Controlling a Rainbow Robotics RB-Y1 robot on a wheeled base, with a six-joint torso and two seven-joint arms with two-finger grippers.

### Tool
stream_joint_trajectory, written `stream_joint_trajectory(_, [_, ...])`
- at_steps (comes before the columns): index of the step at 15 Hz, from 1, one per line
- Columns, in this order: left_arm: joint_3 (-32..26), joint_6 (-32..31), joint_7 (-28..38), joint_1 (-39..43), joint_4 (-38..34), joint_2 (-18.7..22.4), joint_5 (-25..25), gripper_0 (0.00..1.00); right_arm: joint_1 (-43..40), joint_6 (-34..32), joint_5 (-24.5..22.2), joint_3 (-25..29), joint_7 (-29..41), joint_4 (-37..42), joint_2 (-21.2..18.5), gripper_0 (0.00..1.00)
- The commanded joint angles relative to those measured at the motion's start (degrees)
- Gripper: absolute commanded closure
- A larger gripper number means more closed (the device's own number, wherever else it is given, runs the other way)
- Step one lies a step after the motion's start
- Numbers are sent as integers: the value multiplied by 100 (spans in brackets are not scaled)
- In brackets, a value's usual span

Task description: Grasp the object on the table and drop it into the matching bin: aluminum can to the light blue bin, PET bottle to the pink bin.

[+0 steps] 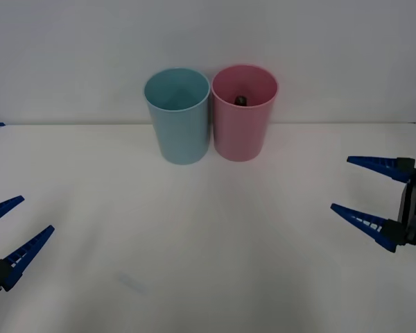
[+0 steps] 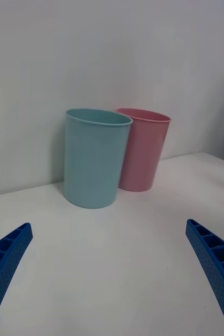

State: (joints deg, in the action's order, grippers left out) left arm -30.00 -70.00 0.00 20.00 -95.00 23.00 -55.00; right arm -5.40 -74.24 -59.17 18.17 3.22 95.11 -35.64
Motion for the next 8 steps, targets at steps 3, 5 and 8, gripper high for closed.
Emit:
stream_joint_trajectory(3, [0, 0, 0, 0, 0, 0, 0, 0, -664, -99, -77, 240, -137, 148, 92, 0])
stream_joint_trajectory(5, [0, 0, 0, 0, 0, 0, 0, 0, -1007, -99, -77, 372, -146, 271, 162, 0])
stream_joint_trajectory(8, [0, 0, 0, 0, 0, 0, 0, 0, -1447, -99, -77, 530, -164, 482, 259, 0])
